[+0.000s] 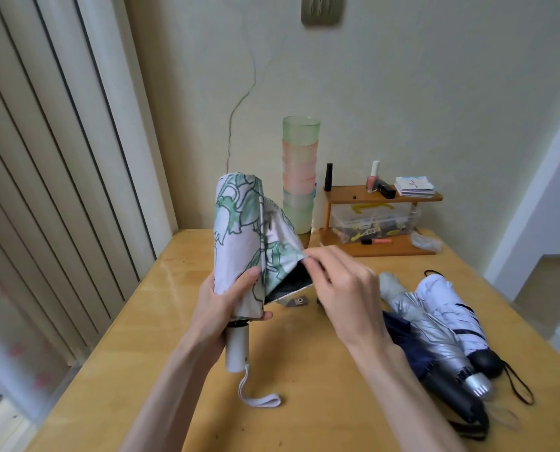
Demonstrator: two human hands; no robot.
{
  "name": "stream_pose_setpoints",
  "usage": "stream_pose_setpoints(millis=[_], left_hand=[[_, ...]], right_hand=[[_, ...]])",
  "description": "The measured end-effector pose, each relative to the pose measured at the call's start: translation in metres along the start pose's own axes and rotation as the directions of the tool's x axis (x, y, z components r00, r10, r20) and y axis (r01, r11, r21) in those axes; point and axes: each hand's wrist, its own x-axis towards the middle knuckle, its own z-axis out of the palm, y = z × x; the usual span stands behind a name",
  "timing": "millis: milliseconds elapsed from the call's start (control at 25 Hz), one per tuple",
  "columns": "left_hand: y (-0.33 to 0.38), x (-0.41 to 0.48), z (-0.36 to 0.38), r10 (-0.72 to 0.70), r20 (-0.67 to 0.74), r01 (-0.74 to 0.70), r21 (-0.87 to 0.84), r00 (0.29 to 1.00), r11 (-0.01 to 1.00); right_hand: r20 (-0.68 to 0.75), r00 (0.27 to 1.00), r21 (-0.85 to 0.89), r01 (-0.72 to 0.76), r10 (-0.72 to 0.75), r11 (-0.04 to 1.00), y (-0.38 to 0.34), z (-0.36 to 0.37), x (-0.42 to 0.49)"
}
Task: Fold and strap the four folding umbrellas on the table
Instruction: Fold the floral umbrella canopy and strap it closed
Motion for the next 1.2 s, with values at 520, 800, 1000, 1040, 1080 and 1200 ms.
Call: stream_pose_setpoints(millis=[520,800,1000,1040,1080,1200], left_hand=[[-0.001,0.005,-0.013,0.063,-0.153,-0.042,0.131,0.986,0.99],[0.008,0.001,-0.013,0.015,-0.133,-0.016,-0.011,0.991,1.0],[0.008,0.001,-0.013,0.007,-0.098,-0.008,-0.002,0.995,1.0],[0.006,0.001,-0.014,0.022,-0.098,-0.02,0.019,0.995,1.0],[0.003,0.002,-0.015,0.031,-0.103,-0.026,0.048,0.994,0.999],[0.0,0.003,-0.016,0.053,-0.091,-0.045,0.08,0.994,0.996]], right_hand=[[-0.295,0.913,0.185,-0.236,0.283,0.954,-0.001,0.003,0.0],[-0.354,0.934,-0.105,0.006,-0.043,0.994,0.003,-0.003,-0.01],[-0.284,0.955,-0.092,-0.117,0.087,0.989,0.007,0.001,-0.008],[-0.231,0.965,-0.069,-0.144,0.125,0.987,0.007,0.002,-0.007],[-0.176,0.971,-0.047,-0.17,0.159,0.984,0.006,0.003,-0.006],[-0.12,0.981,-0.089,-0.161,0.15,0.983,0.004,0.005,-0.006]])
